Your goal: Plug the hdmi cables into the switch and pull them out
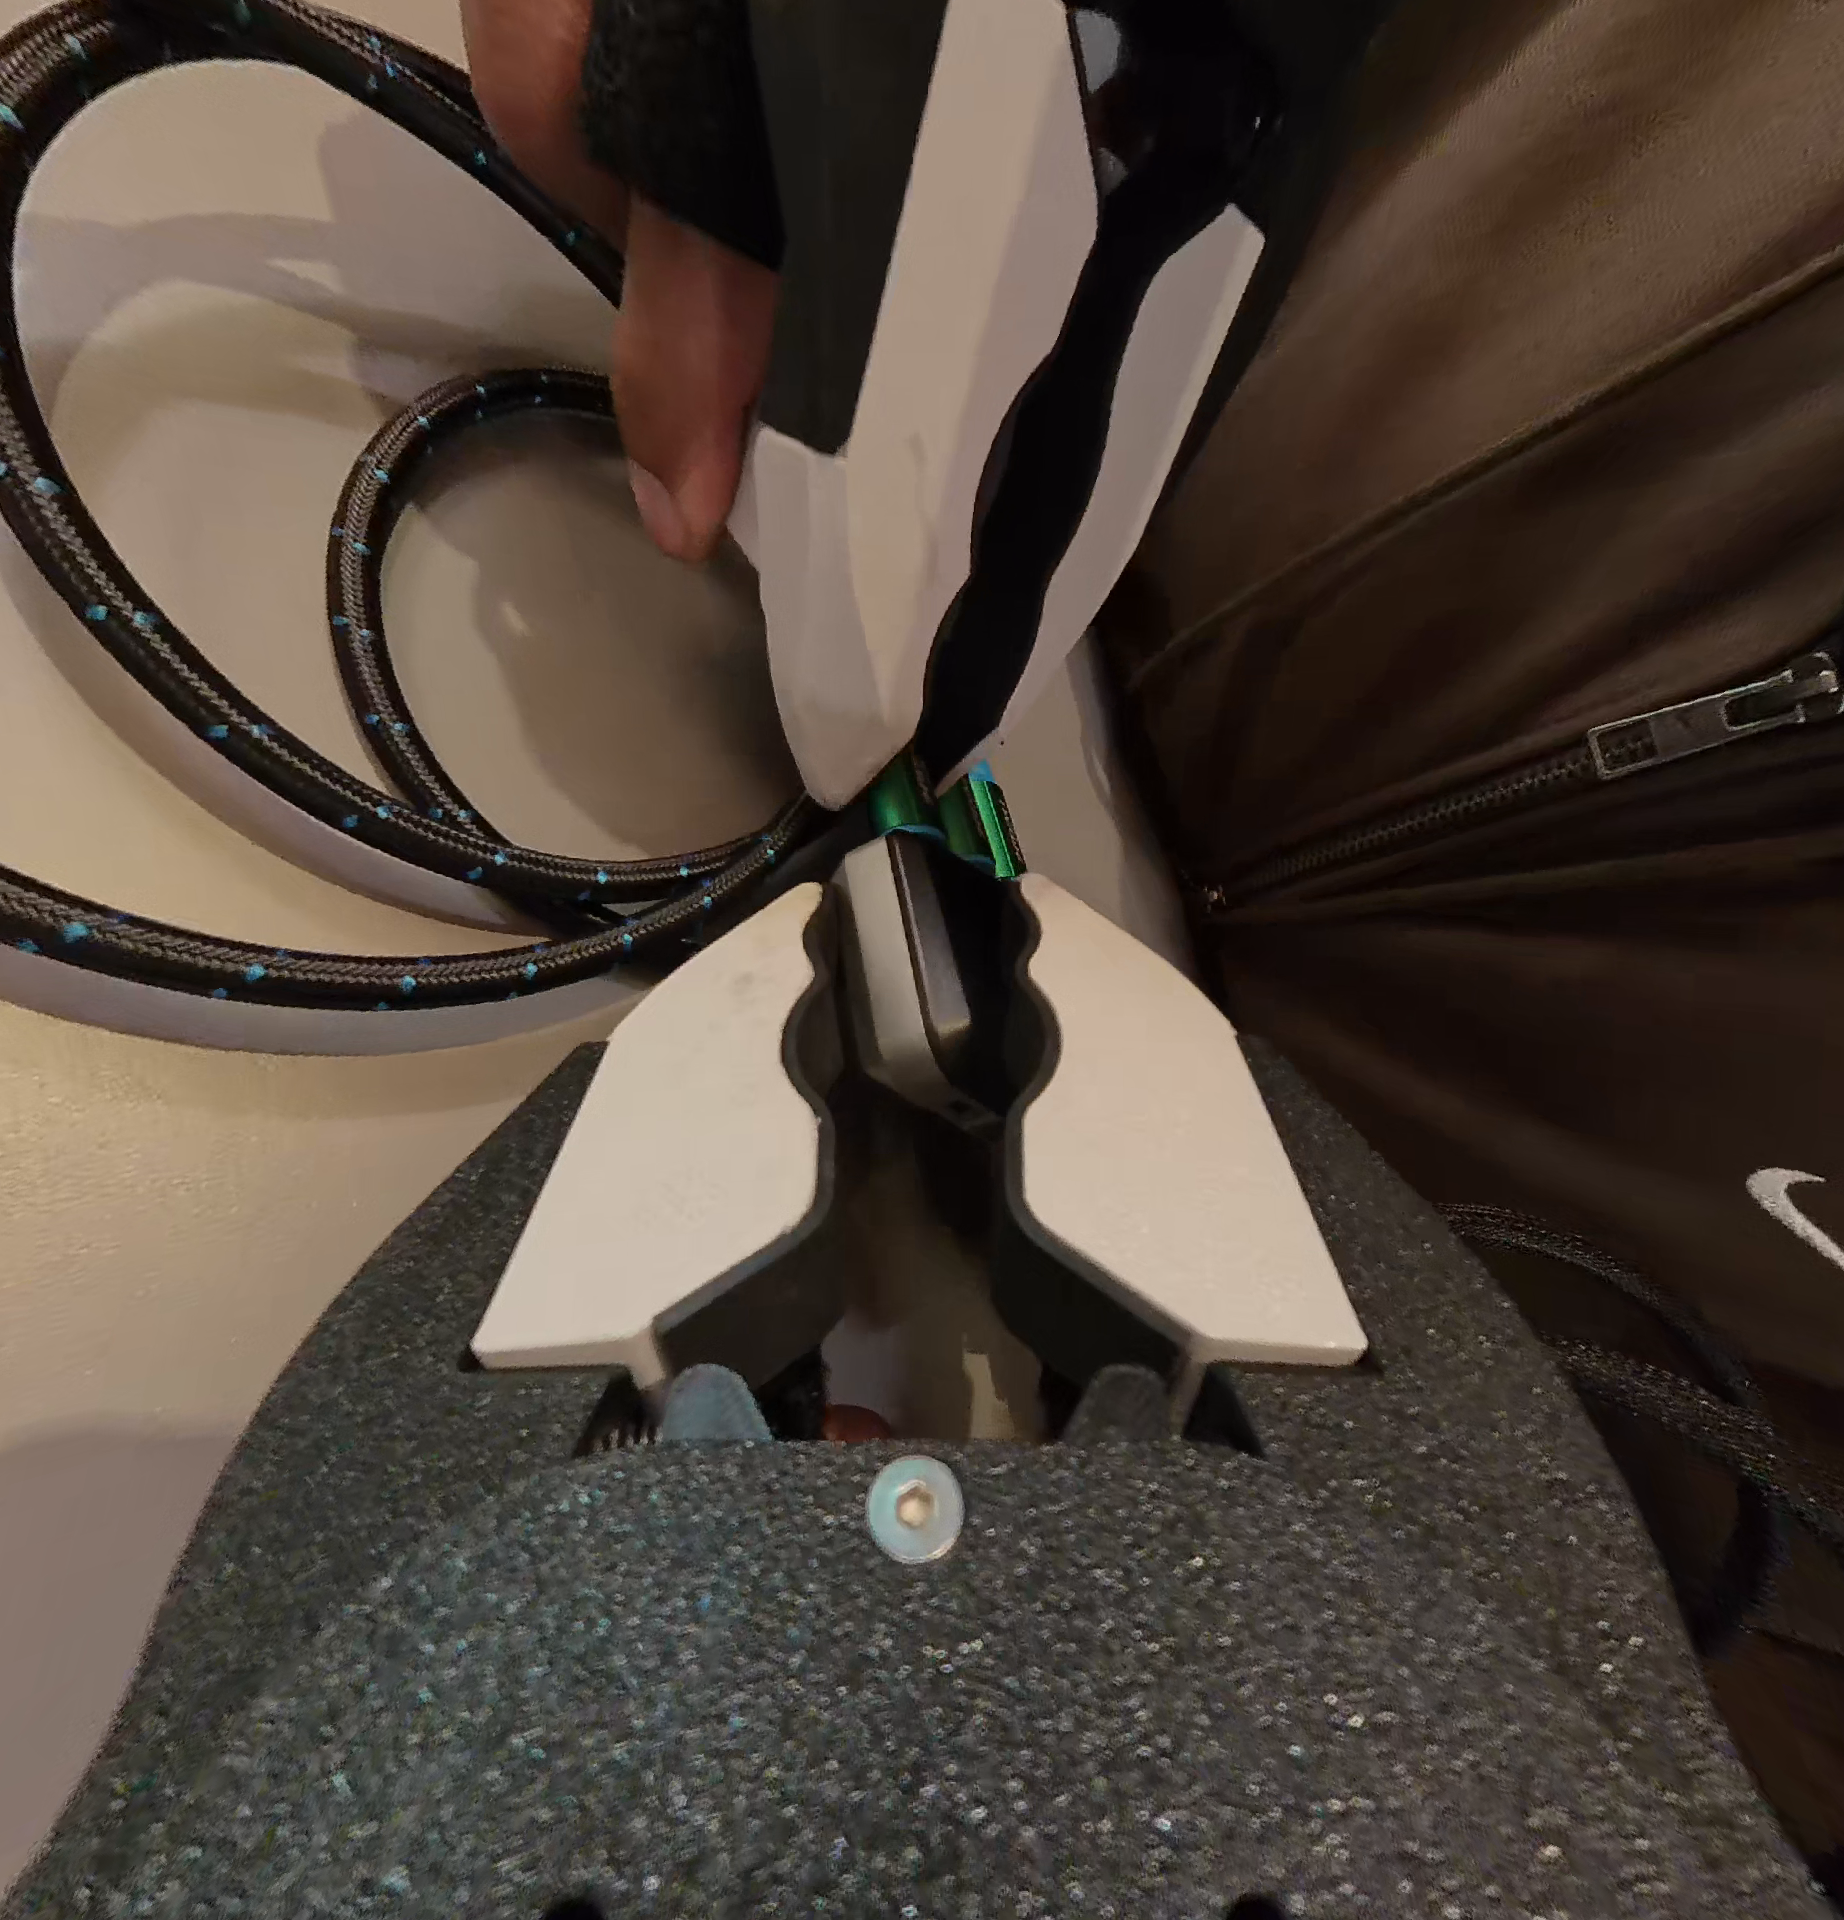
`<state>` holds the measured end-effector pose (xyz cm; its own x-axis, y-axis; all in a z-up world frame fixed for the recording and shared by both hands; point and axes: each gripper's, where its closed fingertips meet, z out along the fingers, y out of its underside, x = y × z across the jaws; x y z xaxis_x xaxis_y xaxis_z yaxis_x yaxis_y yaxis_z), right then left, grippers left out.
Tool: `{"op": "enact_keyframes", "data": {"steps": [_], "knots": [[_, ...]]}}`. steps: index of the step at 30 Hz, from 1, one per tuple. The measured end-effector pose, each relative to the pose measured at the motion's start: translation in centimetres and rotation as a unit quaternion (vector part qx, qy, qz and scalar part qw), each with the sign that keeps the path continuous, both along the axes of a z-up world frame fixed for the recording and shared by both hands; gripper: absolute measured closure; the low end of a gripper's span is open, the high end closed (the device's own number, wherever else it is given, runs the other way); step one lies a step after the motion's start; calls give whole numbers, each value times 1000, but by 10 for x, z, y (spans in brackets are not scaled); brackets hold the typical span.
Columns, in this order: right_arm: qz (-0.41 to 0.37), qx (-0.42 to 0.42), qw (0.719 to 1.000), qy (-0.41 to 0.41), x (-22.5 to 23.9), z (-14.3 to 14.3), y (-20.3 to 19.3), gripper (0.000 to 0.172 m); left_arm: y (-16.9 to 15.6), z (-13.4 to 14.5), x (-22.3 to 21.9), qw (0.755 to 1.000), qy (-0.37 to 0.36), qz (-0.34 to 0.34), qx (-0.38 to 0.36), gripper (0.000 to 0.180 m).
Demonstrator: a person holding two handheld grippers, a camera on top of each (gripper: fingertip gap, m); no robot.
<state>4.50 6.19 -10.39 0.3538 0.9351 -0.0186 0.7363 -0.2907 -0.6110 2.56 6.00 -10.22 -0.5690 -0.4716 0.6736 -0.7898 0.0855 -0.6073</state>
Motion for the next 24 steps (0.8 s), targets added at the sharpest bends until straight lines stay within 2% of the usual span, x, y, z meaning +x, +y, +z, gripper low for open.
{"op": "enact_keyframes", "data": {"steps": [9,14,18,22,24], "knots": [[-10,-1,1000,15,5,3,1,152,3,3,3,1000,-9,13,-2,151],[-8,-39,998,48,0,0,-1,152,1,0,2,1000,1,1,1,151],[3,-17,999,36,-6,0,-2,150,-3,0,-2,1000,-10,-11,17,150],[-10,7,1000,20,-7,-1,3,138,-4,-4,-3,998,-15,-11,58,145],[-14,0,1000,26,-10,-2,3,139,-5,-5,-3,995,-33,-19,94,142]]}}
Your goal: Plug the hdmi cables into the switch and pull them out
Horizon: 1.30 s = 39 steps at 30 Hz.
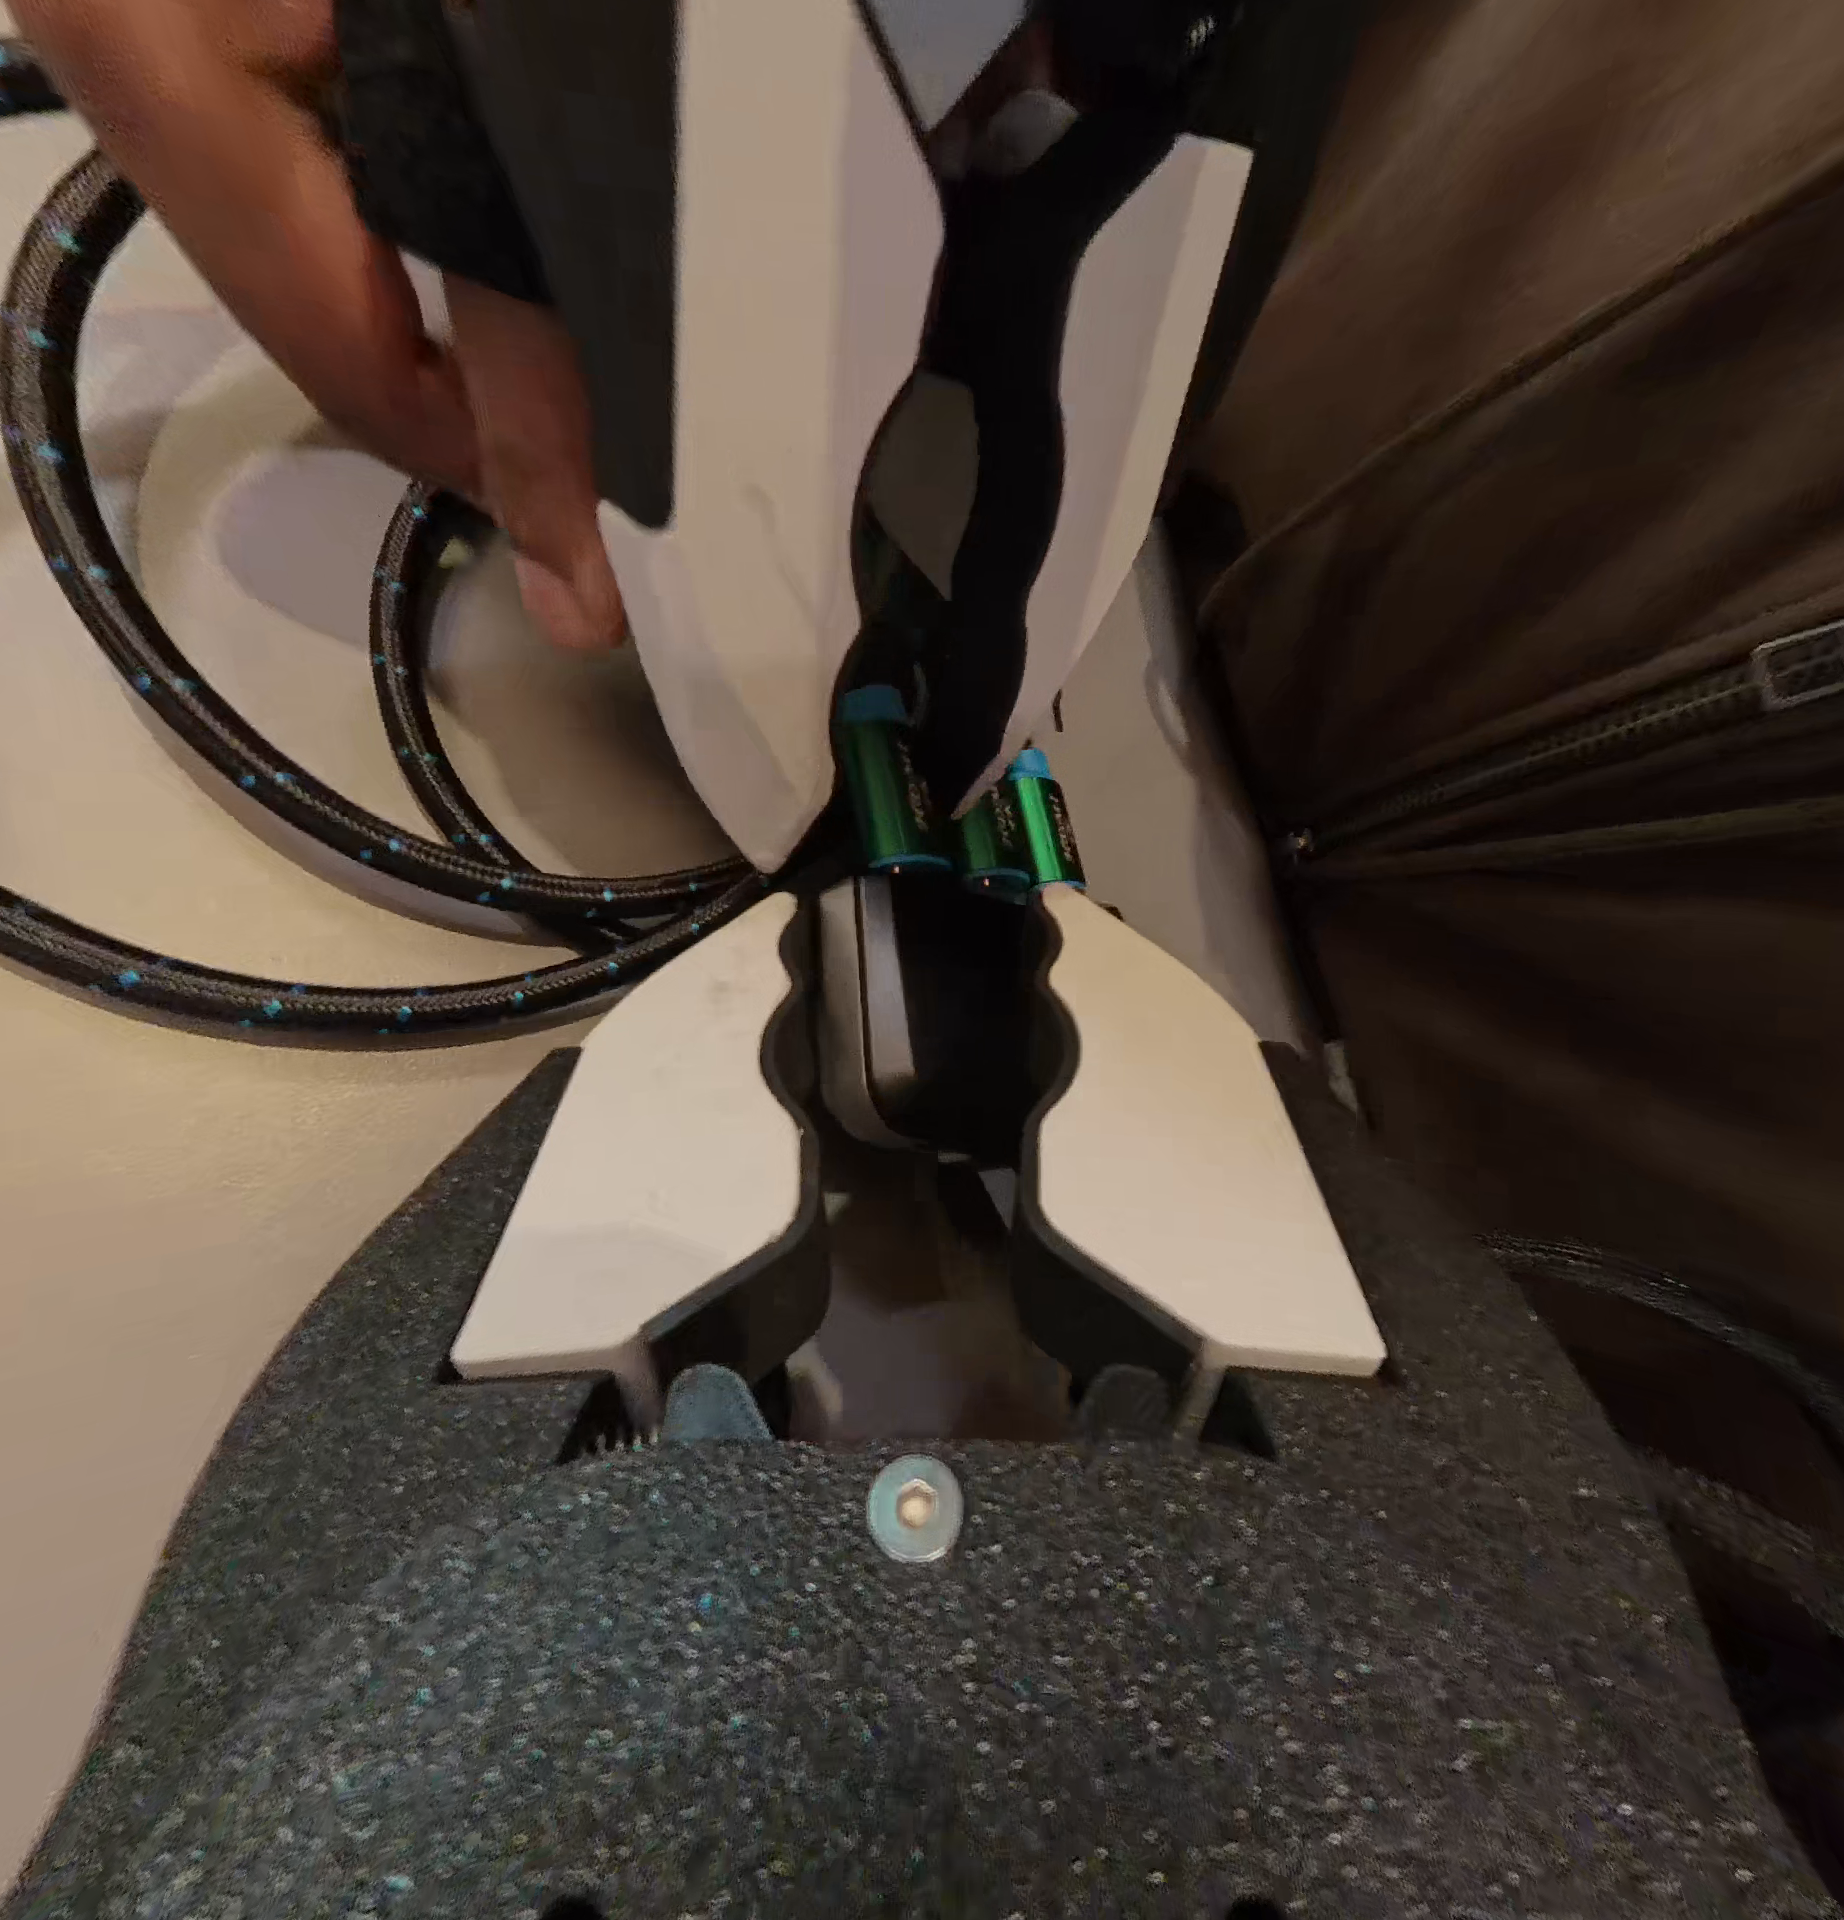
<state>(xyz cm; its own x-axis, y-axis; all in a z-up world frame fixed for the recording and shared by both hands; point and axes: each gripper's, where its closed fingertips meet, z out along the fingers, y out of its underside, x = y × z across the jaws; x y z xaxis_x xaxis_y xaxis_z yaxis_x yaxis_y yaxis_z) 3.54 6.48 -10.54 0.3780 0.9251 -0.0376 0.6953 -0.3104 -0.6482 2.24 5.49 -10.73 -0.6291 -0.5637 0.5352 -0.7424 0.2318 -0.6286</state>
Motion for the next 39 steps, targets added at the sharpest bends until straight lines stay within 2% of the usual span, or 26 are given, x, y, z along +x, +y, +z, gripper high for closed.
{"op": "enact_keyframes", "data": {"steps": [2,6,12,17,21,25,29,36,37,38,39], "knots": [[2,2,1000,4,-5,0,-1,143,-1,-2,-1,1000,-8,-7,19,139],[-13,-10,1000,5,-10,-1,0,144,0,-1,-4,1000,16,-11,0,144],[-48,-105,992,47,-16,-3,-6,153,1,0,-7,999,40,-1,-14,147],[-27,-138,987,76,-16,3,-14,155,-5,9,-7,996,36,-11,-87,154],[-7,-187,976,107,-18,4,-23,155,-13,9,-11,995,42,-25,-92,155],[4,-210,971,118,-19,4,-33,156,-22,9,-13,994,46,-34,-93,155],[-18,-237,962,136,-17,6,-35,157,-24,11,-11,994,45,-29,-93,155],[-33,-236,959,150,-12,10,-36,158,-24,15,-8,994,33,-22,-97,155],[-28,-234,963,129,-7,7,-39,158,-26,15,-15,993,37,-45,-98,156],[-52,-199,975,79,13,-3,-31,158,-30,13,-37,989,40,-107,-95,156],[-100,-169,979,52,40,-7,-17,159,-34,14,-48,986,26,-130,-100,156]]}}
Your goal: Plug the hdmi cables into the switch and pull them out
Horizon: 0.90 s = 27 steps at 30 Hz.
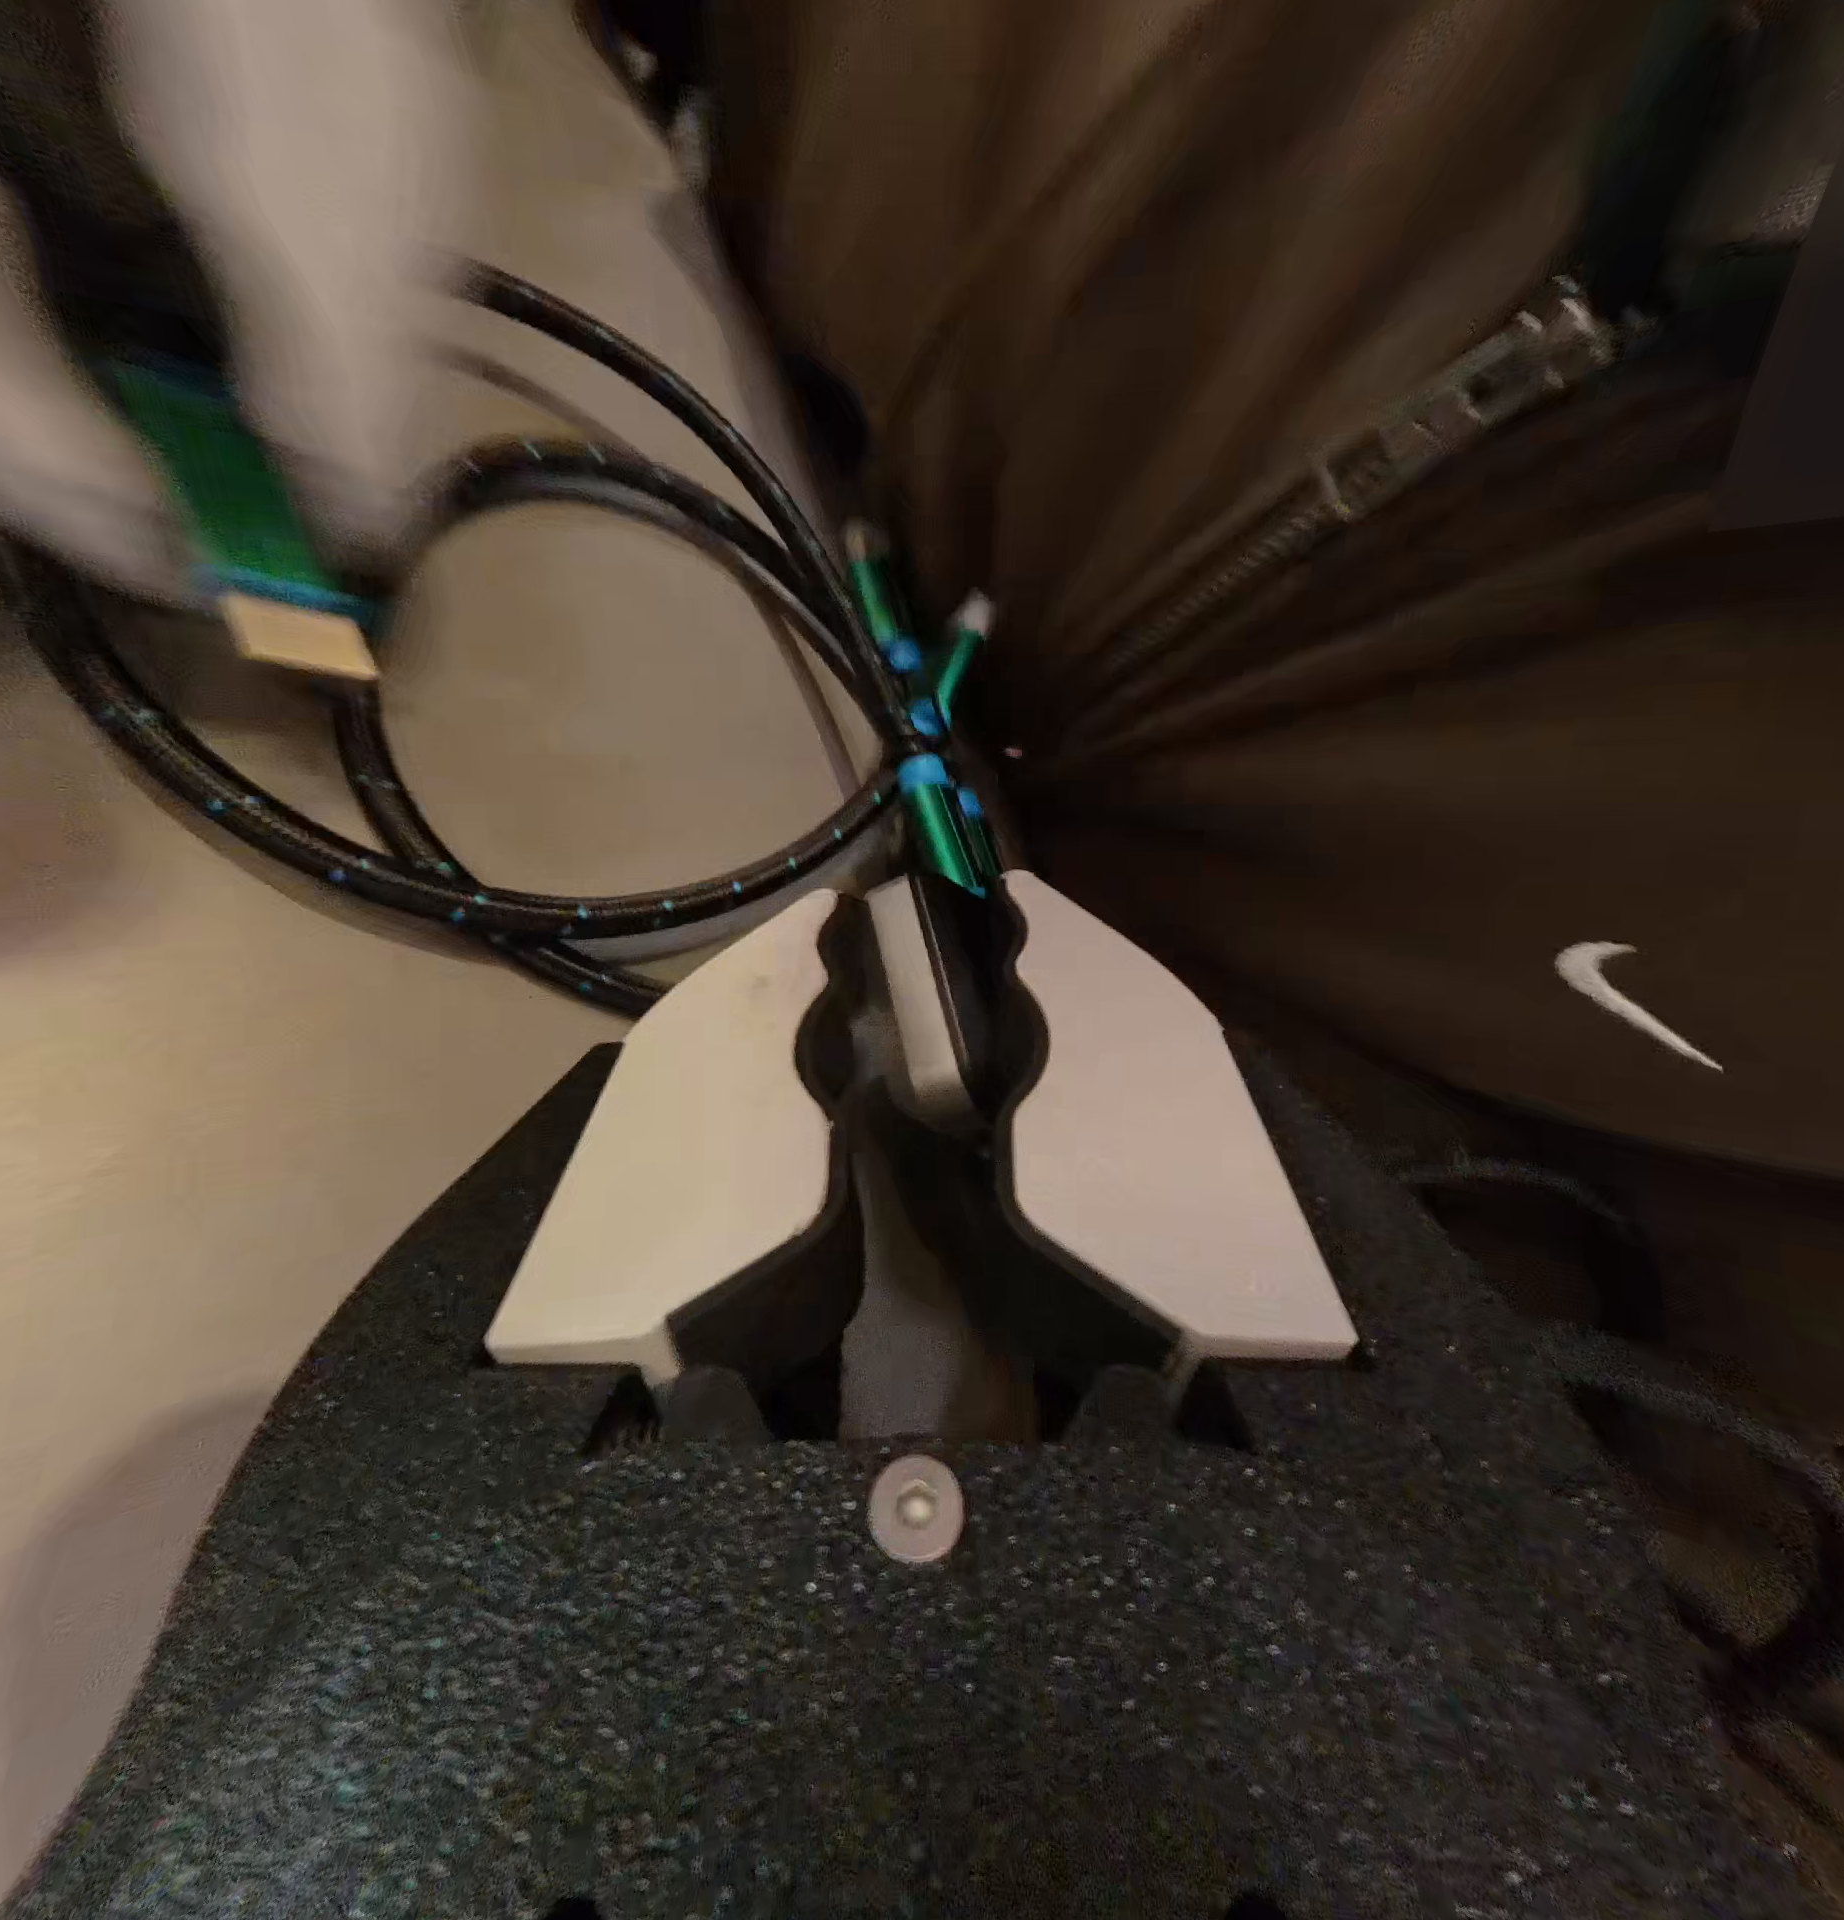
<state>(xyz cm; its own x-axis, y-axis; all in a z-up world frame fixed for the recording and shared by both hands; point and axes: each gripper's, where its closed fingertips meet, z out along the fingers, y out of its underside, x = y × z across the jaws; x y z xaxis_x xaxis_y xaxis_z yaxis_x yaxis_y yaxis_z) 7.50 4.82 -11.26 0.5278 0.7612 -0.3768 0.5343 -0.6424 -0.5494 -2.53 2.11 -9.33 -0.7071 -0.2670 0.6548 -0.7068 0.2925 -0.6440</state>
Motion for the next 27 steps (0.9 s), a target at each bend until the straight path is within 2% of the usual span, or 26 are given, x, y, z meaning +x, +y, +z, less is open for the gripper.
{"op": "enact_keyframes", "data": {"steps": [2,3,6,11,15,20,23,27], "knots": [[-35,5,997,66,23,20,11,159,-7,3,5,1000,2,21,-13,156],[-43,15,997,66,29,25,14,159,-8,3,10,1000,8,27,-12,156],[-44,56,997,34,30,28,17,160,-1,3,16,999,8,44,-11,157],[-84,66,994,22,49,25,30,159,22,1,23,997,-4,82,2,156],[-111,86,990,6,62,29,38,160,45,1,22,994,-7,111,17,156],[-160,134,978,-19,81,44,48,160,84,-1,24,983,-2,180,20,156],[-199,181,962,-37,97,69,52,160,94,1,23,980,-8,198,-3,157],[-252,258,932,-48,123,134,37,160,91,-1,24,981,-8,196,8,156]]}}
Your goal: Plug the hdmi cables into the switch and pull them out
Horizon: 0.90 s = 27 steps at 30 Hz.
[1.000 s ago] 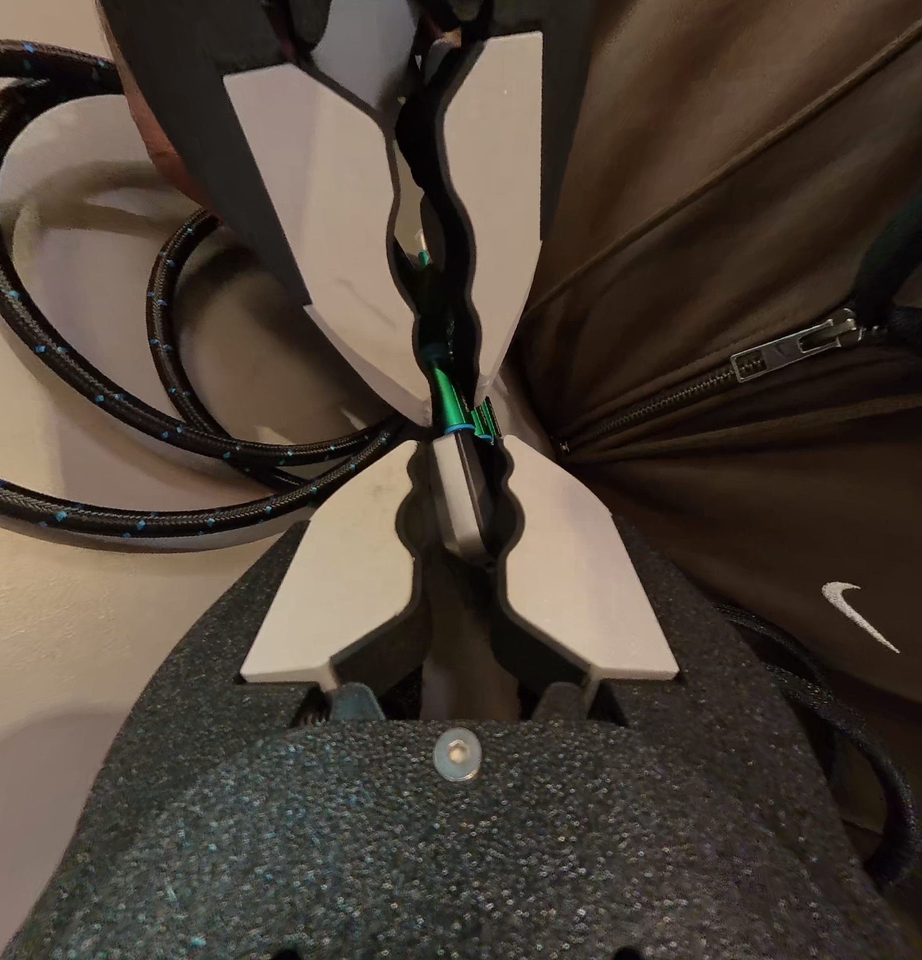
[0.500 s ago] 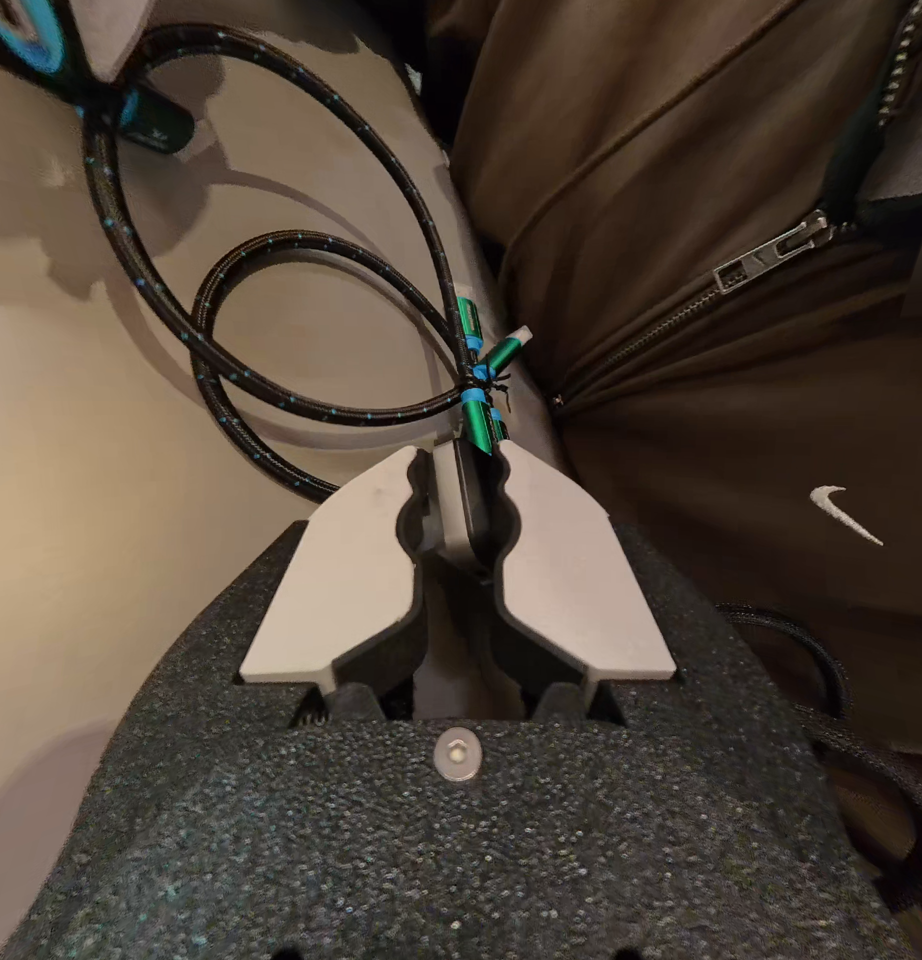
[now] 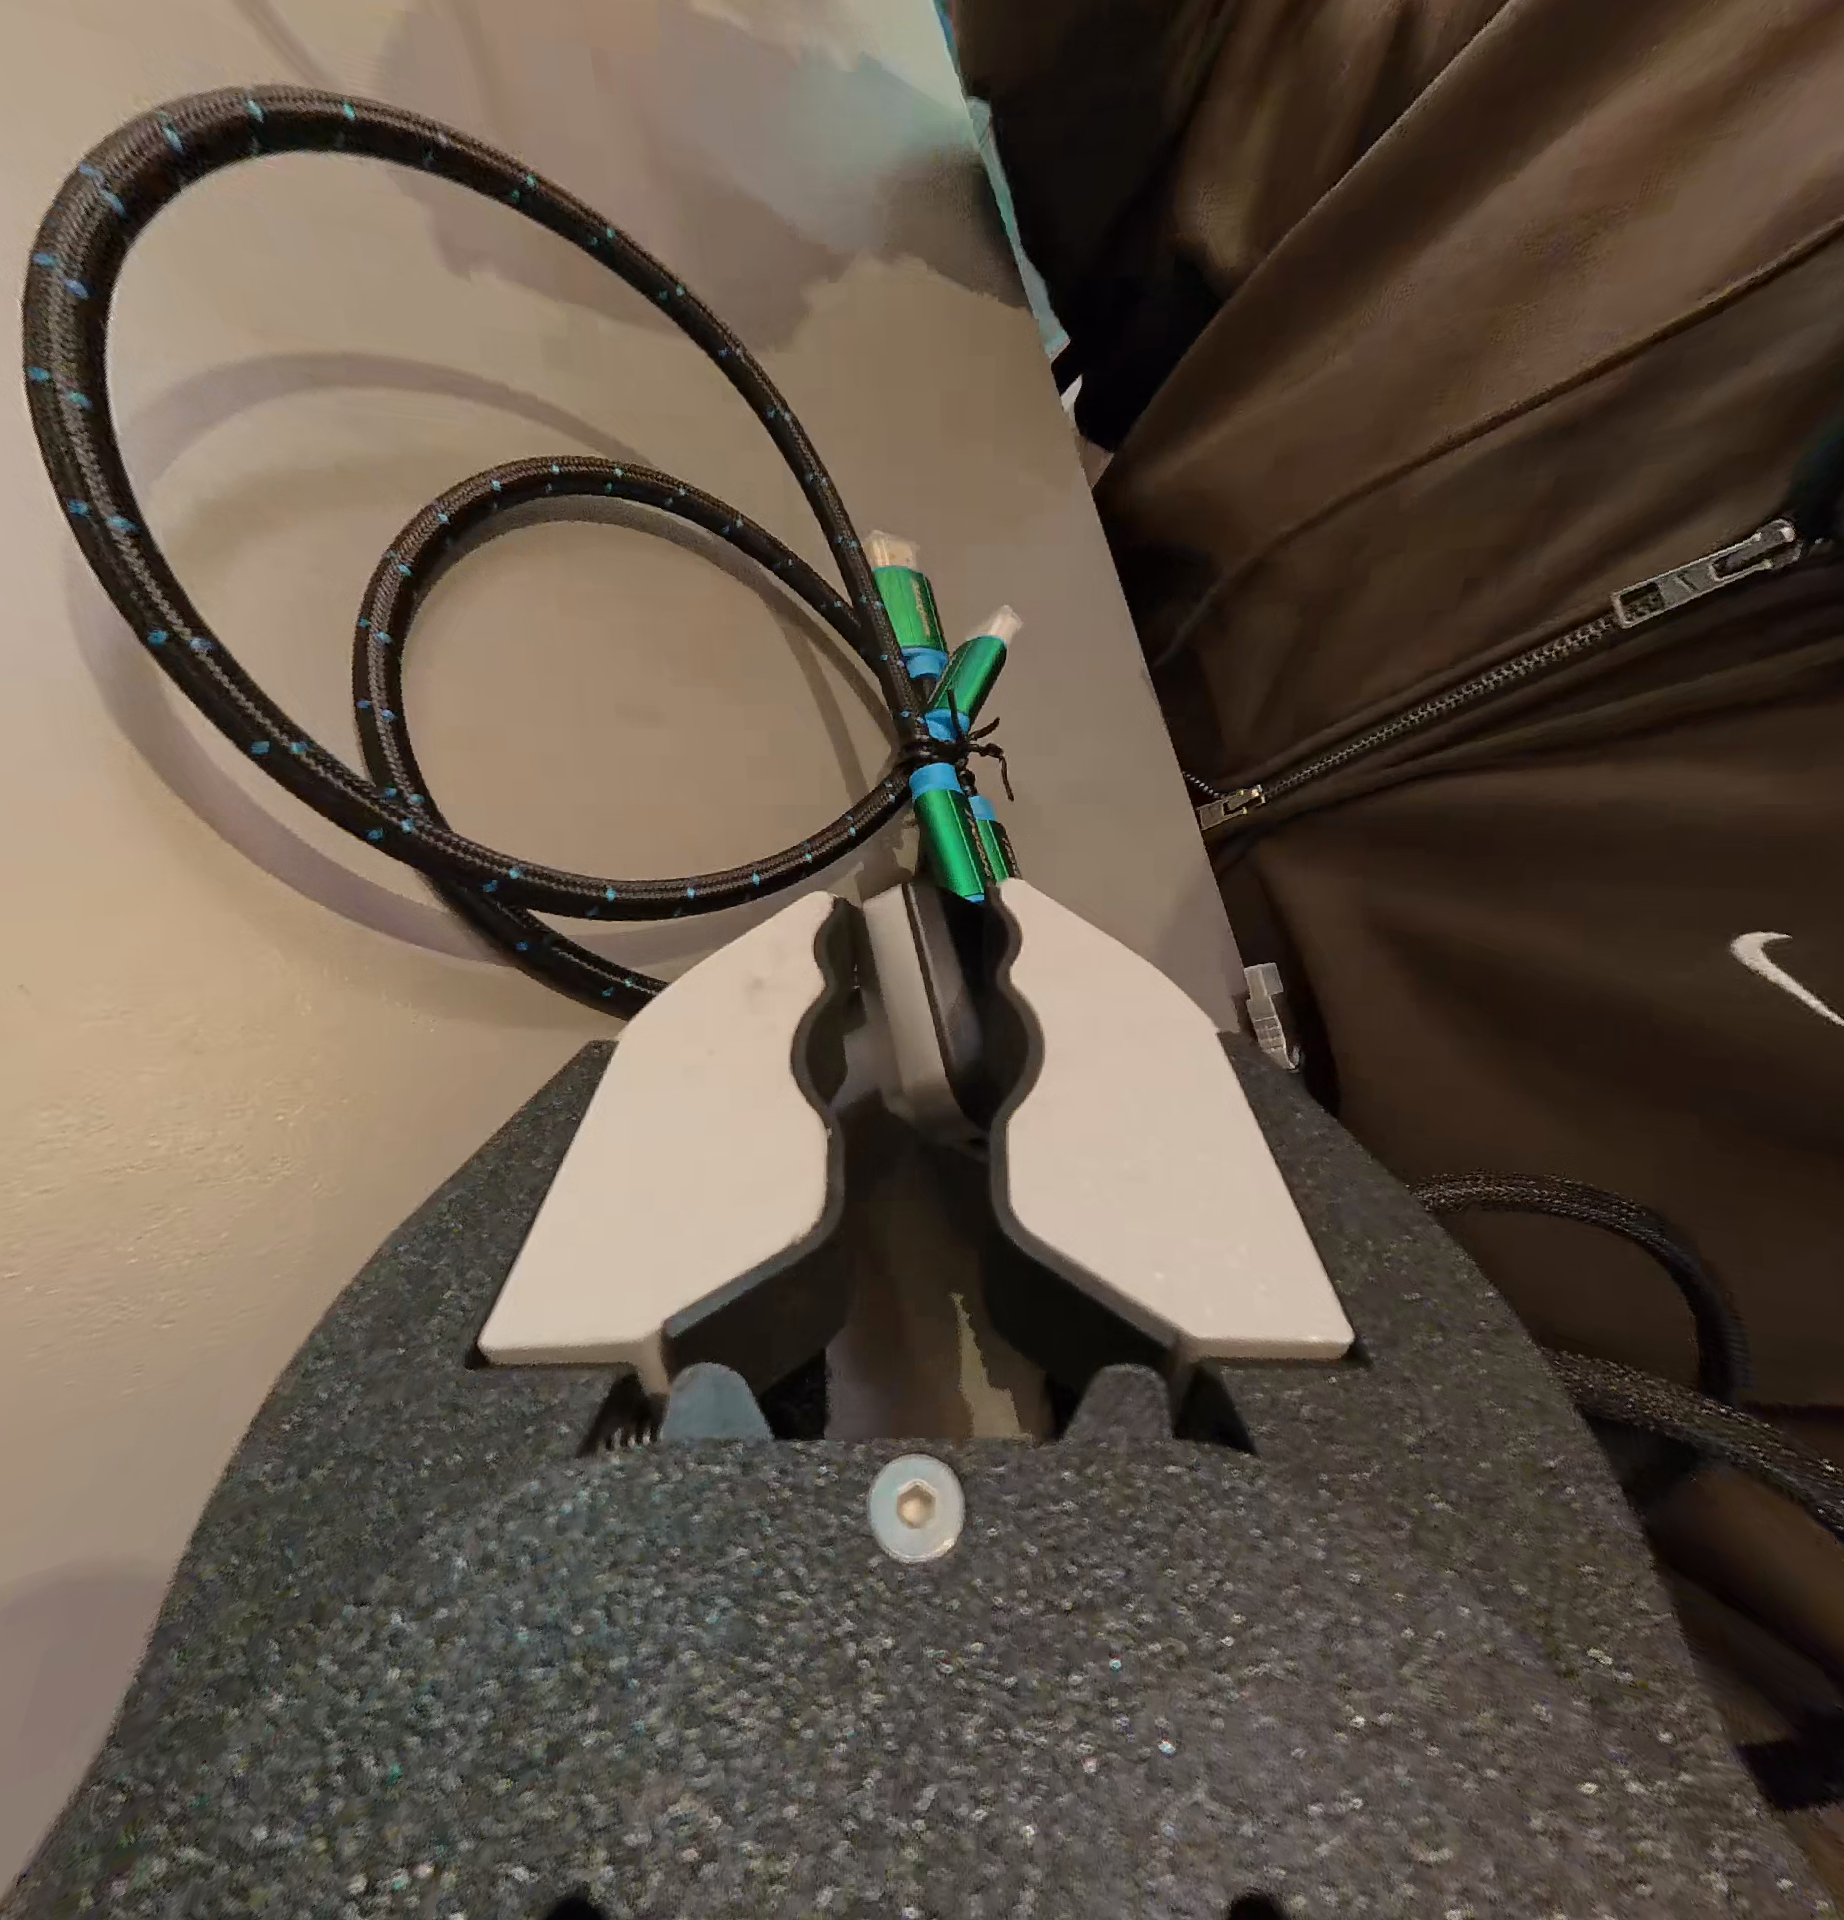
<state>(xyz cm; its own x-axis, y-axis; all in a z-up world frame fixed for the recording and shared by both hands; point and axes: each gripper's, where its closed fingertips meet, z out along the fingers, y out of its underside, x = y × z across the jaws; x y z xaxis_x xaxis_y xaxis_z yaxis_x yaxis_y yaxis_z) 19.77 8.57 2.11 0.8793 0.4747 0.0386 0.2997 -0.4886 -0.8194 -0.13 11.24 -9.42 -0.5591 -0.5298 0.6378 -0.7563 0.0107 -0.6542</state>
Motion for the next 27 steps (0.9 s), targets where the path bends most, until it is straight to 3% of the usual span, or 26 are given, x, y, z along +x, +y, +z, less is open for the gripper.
{"op": "enact_keyframes", "data": {"steps": [3,6,9,14,19,27], "knots": [[-50,29,998,-37,33,47,-26,160,0,0,0,1000,-2,1,-3,156],[-124,9,990,-62,87,65,-56,160,0,0,0,1000,-2,2,-3,156],[-193,-39,980,-34,144,51,-86,160,0,0,0,1000,-2,1,-4,156],[-278,-74,953,92,214,5,-126,160,0,0,1,1000,-1,1,-6,156],[-299,-61,927,217,243,-16,-139,158,0,0,1,1000,0,1,-7,156],[-340,-54,910,233,260,-10,-144,158,0,0,1,1000,0,1,-7,156]]}}
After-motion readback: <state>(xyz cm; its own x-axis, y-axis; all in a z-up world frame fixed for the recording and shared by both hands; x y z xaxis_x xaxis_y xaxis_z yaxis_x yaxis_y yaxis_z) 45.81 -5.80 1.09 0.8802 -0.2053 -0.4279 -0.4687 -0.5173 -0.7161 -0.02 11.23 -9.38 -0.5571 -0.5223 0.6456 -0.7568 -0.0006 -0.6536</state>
